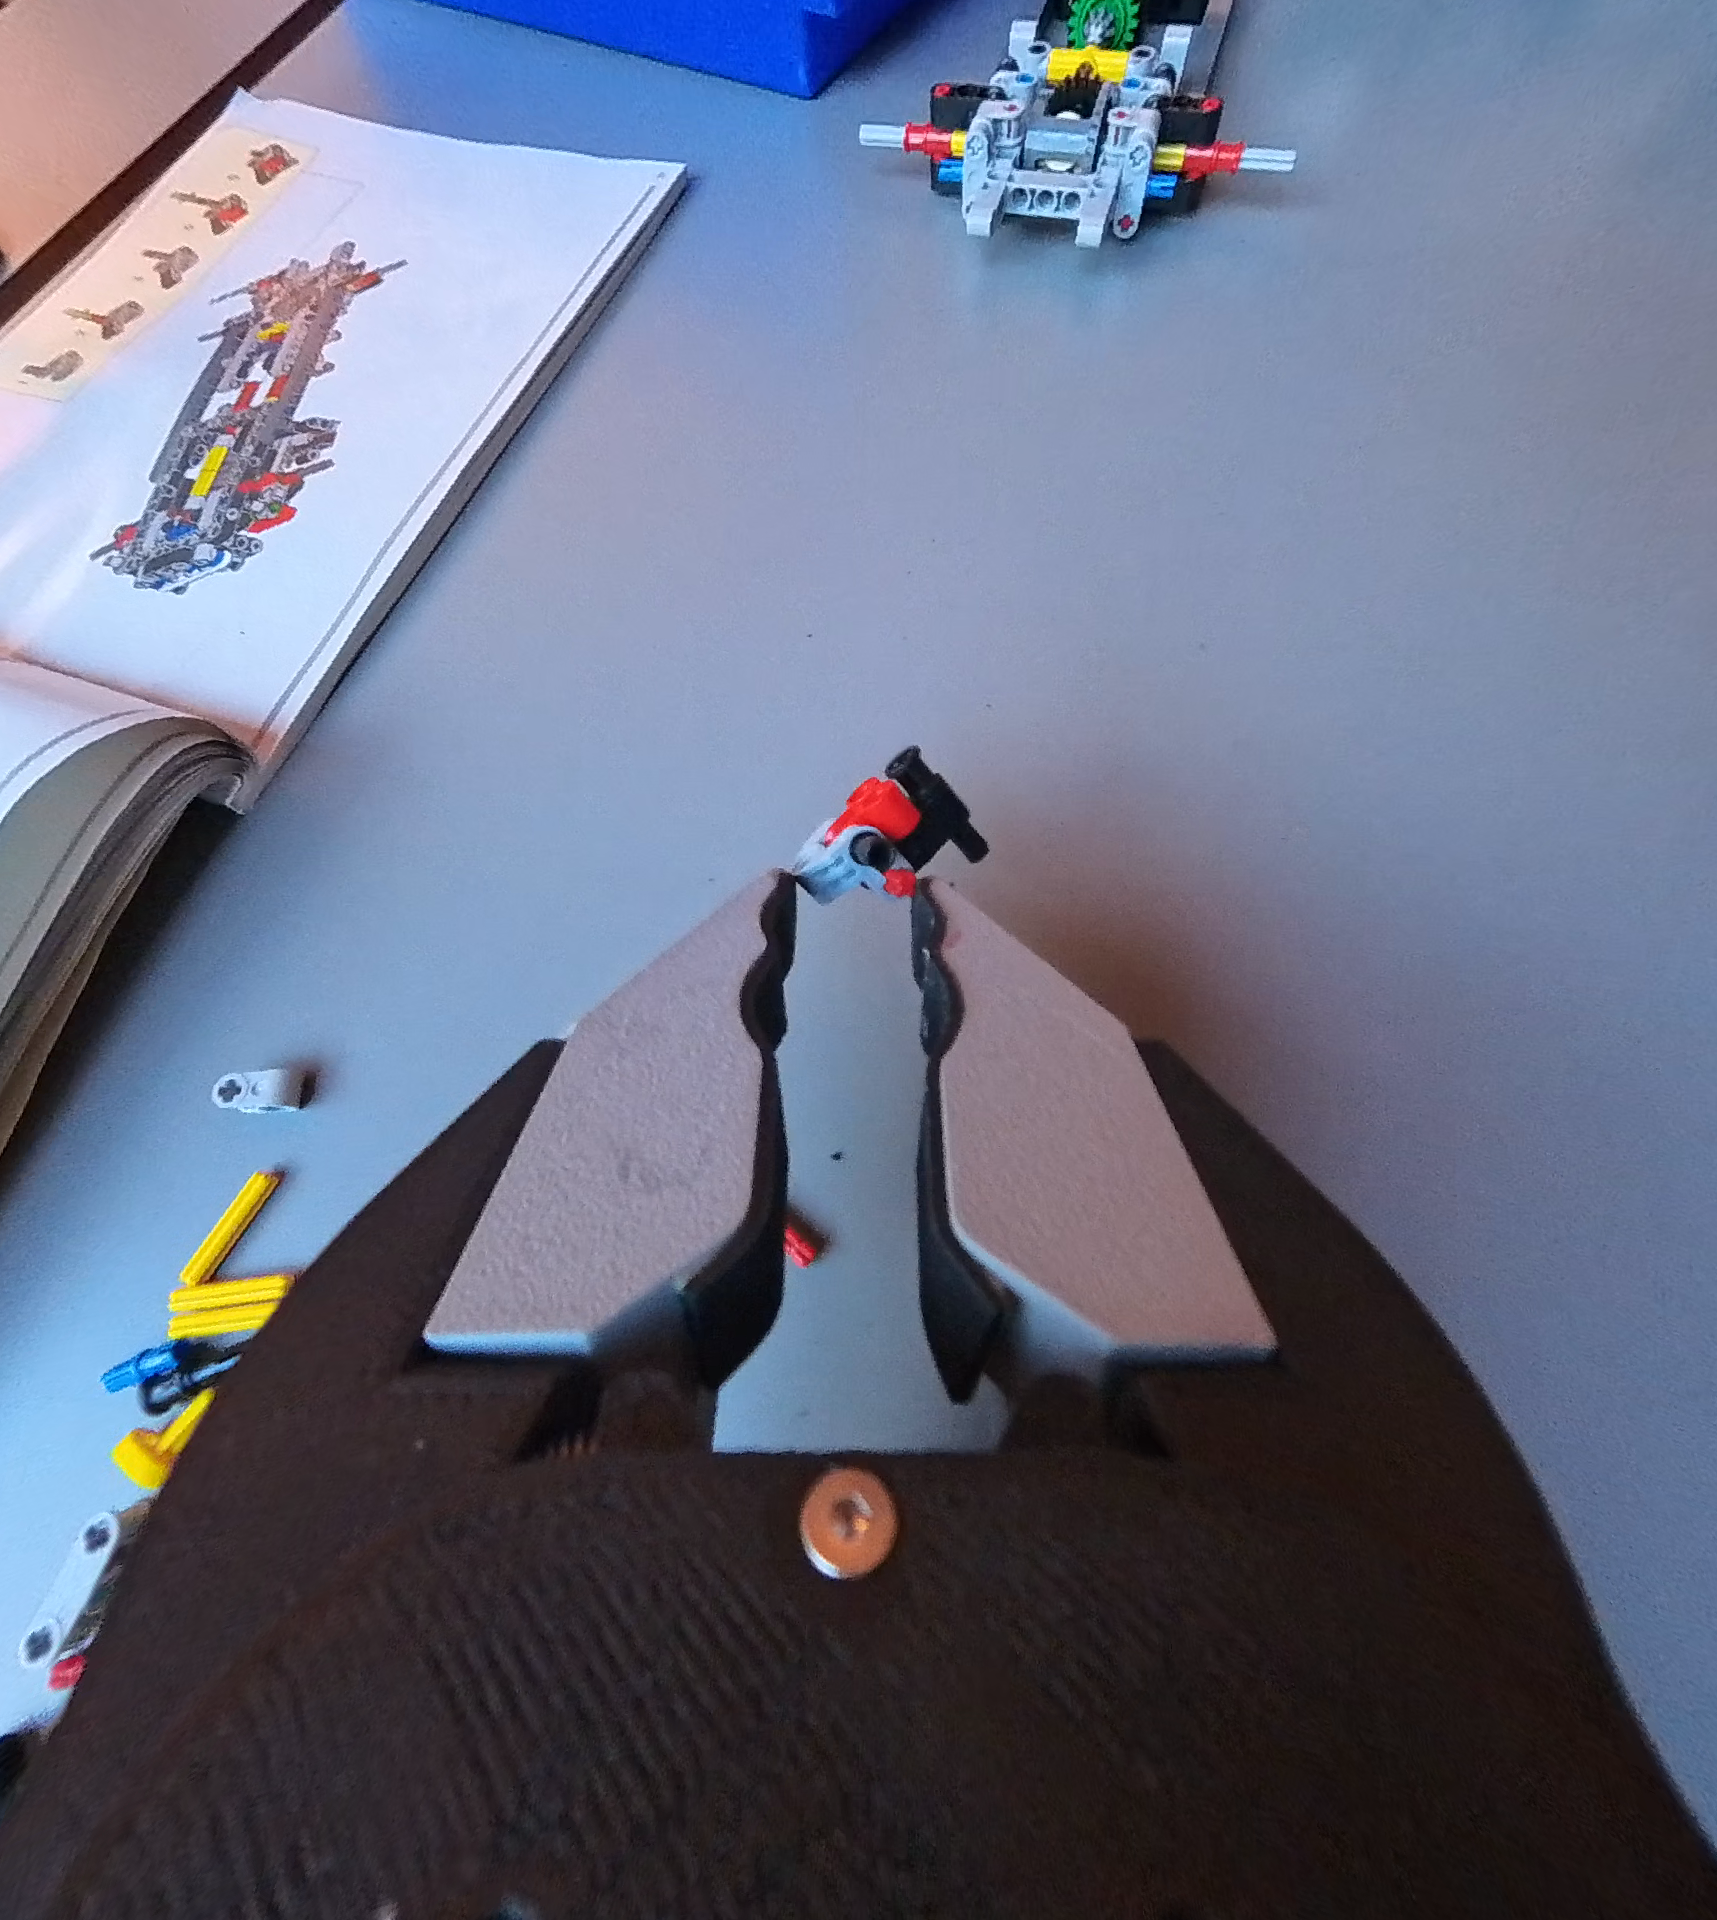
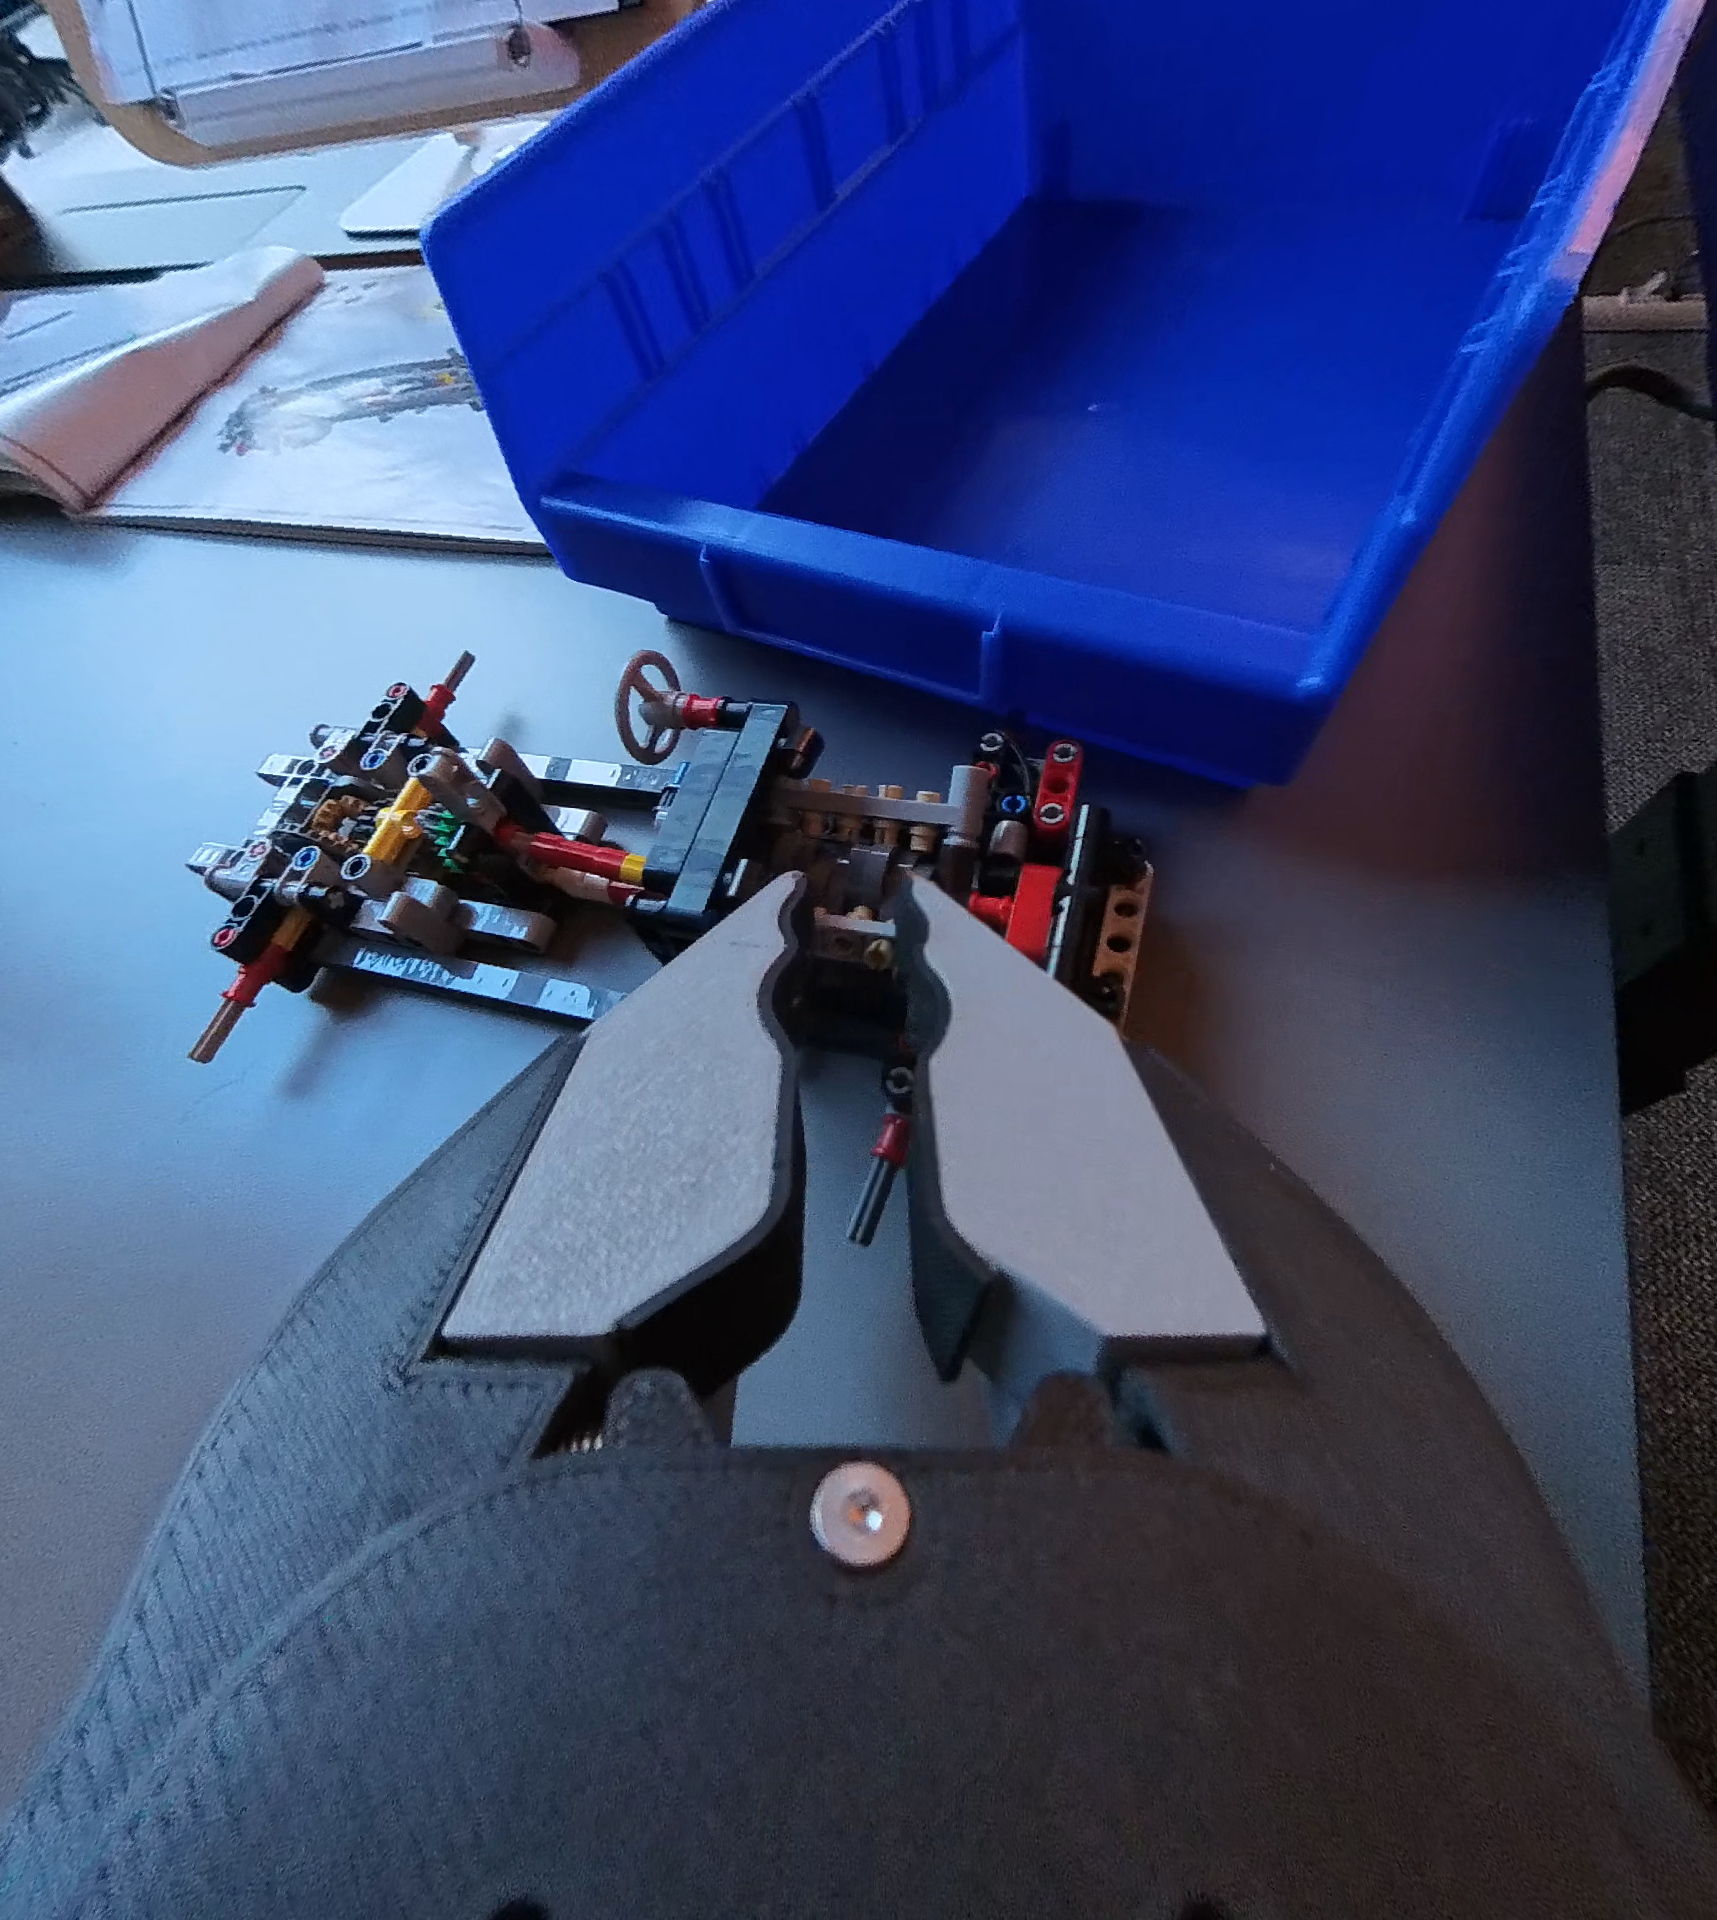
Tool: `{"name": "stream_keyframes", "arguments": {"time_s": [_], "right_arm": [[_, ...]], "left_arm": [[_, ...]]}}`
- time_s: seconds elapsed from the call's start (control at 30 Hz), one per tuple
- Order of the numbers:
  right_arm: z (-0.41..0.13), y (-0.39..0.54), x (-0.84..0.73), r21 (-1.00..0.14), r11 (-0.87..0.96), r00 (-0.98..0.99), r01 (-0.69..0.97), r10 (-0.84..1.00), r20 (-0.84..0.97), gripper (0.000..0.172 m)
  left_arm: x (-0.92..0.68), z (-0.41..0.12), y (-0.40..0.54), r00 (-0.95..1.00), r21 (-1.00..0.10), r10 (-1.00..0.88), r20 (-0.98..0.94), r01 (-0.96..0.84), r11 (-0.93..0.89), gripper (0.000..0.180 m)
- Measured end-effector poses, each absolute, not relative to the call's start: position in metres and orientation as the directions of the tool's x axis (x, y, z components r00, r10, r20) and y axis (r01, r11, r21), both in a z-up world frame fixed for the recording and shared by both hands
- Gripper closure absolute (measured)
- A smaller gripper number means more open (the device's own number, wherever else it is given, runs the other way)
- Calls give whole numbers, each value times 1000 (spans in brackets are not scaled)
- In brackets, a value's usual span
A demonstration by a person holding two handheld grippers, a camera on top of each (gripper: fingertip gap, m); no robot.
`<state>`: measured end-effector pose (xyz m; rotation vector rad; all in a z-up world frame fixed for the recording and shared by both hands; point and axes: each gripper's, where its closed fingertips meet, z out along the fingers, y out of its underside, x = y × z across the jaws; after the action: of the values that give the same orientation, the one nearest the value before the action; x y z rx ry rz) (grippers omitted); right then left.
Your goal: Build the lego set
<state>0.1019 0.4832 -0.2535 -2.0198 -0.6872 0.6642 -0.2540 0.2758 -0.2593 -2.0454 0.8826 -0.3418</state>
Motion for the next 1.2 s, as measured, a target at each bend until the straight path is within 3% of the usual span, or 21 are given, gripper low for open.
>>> {"name": "stream_keyframes", "arguments": {"time_s": [0.7, 1.2], "right_arm": [[-253, 475, 94, -864, -434, 669, 253, 724, -167, 172], [-255, 411, 35, -867, -280, 439, 411, 895, -81, 172]], "left_arm": [[-246, -271, 271, 686, -779, -726, -39, -476, -408, 160], [-246, -274, 272, 686, -772, -728, -12, -469, -430, 160]]}}
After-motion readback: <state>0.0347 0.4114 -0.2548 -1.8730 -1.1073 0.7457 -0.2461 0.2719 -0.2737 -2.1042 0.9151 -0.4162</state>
